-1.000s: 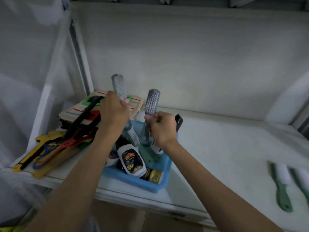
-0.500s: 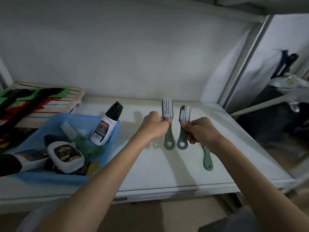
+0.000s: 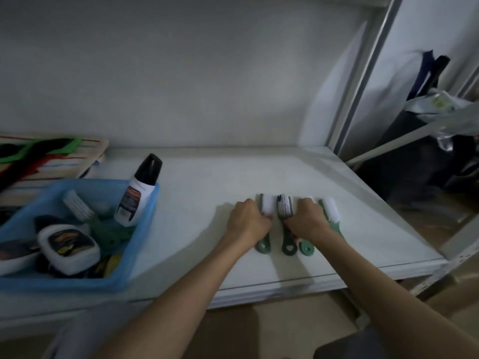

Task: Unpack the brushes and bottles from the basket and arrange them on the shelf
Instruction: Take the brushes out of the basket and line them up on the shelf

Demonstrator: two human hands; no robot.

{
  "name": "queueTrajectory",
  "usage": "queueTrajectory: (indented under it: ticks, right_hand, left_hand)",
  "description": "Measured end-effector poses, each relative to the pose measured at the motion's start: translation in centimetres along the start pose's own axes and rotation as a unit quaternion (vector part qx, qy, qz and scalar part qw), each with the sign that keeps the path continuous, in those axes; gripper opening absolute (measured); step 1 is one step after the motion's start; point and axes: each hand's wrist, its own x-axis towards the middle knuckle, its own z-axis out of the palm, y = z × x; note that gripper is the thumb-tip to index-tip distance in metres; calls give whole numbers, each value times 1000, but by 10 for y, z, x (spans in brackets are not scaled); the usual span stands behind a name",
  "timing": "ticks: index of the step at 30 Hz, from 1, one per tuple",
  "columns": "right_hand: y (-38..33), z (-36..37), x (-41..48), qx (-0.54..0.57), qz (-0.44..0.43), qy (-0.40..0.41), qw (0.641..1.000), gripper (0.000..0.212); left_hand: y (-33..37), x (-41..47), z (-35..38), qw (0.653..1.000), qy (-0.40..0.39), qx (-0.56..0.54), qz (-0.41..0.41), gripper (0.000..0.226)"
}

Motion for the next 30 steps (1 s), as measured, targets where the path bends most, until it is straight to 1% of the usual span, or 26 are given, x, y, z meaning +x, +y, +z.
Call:
queueTrajectory:
  ticks: [2, 4, 8, 9, 11, 12, 14, 17, 19, 21, 23, 26, 28, 30]
  right_hand:
    - [4, 2, 3, -54, -6, 9, 998, 35]
    - [4, 2, 0, -77, -12, 15, 997, 32]
    - [-17, -5, -14, -64, -27, 49, 996, 20]
    - [-27, -6, -21, -50, -37, 62, 996, 17]
    - [-52, -4, -40, -17, -86, 90, 992, 11]
    - [-68, -1, -51, -3, -117, 94, 989, 10]
    - [-102, 10, -72, 23, -179, 78, 981, 14]
    - [-156, 34, -90, 88, -235, 35, 967, 18]
    - [-192, 48, -93, 122, -261, 22, 957, 20]
    - [-227, 59, -93, 129, -298, 1, 946, 22]
    - [-260, 69, -89, 105, -338, -24, 935, 23]
    - [-305, 88, -78, 38, -397, -76, 914, 27]
    - [-327, 100, -75, -40, -414, -115, 902, 25]
    - [-342, 107, -77, -139, -412, -155, 887, 29]
  left_hand:
    - [3, -11, -2, 1000, 7, 15, 17, 36]
    - [3, -19, -4, 999, 1, 17, 33, 34]
    - [1, -27, -34, 999, 0, -10, 35, 31]
    - [-1, -28, -49, 999, 11, -12, 39, 32]
    - [-8, -28, -90, 998, 43, -20, 42, 37]
    - [-17, -26, -114, 997, 61, -30, 32, 36]
    - [-43, -22, -162, 993, 107, -53, -8, 33]
    - [-102, -26, -219, 979, 179, -13, -95, 25]
    - [-136, -35, -239, 969, 176, 68, -159, 22]
    - [-159, -37, -244, 961, 141, 129, -199, 26]
    - [-172, -30, -238, 959, 92, 151, -223, 32]
    - [-181, -24, -222, 959, 43, 189, -209, 23]
    - [-184, -25, -213, 953, 46, 238, -184, 20]
    - [-187, -25, -208, 945, 67, 270, -172, 27]
